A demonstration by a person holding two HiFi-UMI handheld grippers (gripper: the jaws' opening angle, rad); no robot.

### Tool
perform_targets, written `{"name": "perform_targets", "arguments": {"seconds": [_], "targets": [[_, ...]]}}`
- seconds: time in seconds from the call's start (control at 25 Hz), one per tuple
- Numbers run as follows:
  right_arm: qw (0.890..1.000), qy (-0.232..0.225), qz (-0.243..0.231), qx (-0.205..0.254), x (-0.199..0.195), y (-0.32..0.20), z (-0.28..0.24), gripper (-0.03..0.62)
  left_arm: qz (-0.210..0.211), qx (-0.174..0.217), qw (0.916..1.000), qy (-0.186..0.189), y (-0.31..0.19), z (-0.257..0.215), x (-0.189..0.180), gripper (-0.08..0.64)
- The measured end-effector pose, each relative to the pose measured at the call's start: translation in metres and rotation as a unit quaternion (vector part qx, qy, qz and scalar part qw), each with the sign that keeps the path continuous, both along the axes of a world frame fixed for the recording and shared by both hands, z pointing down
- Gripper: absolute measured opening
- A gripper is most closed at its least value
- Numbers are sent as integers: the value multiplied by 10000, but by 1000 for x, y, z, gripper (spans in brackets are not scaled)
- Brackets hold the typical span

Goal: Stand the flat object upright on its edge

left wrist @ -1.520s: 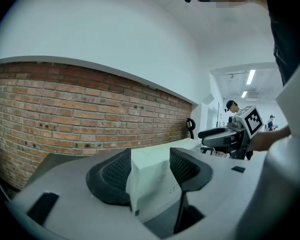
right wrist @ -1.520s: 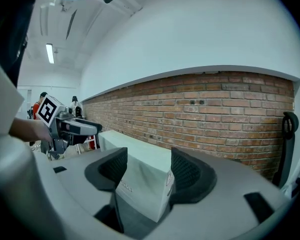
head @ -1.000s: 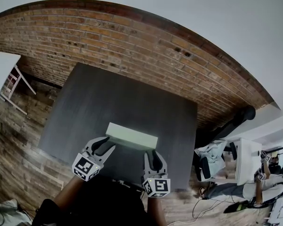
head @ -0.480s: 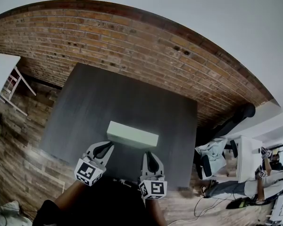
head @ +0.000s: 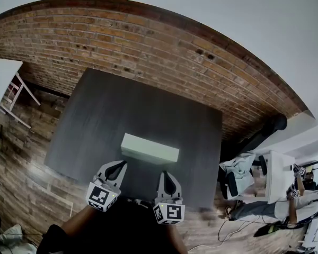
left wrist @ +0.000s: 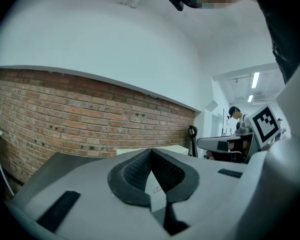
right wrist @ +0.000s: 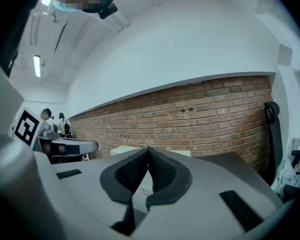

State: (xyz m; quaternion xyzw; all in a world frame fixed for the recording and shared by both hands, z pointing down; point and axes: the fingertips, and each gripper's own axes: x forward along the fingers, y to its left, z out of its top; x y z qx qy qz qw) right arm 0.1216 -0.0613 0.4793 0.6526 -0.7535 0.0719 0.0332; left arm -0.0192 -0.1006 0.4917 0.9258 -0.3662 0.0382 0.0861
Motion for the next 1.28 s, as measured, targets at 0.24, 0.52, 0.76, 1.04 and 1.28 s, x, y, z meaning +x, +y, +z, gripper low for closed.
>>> {"name": "perform_targets", "arguments": {"seconds": [0.24,0.52,0.76,1.04,1.28], "targets": [[10000,38,-13,13,-3,1,1,25,29,26,10000,-22,3,1,1,33],[10000,81,-38,-3,-8,-1,1,25,79,-22,10000,-6,4,3,-2,32],[9999,83,-85,25,-9,-1,2,25,111,-16,9999,7,4,5,1,32],[9998,115,-143,100,-12,1,0,25,166,-57,9998,52,5,4,0,32],[9998,125,-136,61,-9,0,0,25,160,-28,9998,100,4,1,4,32]]}}
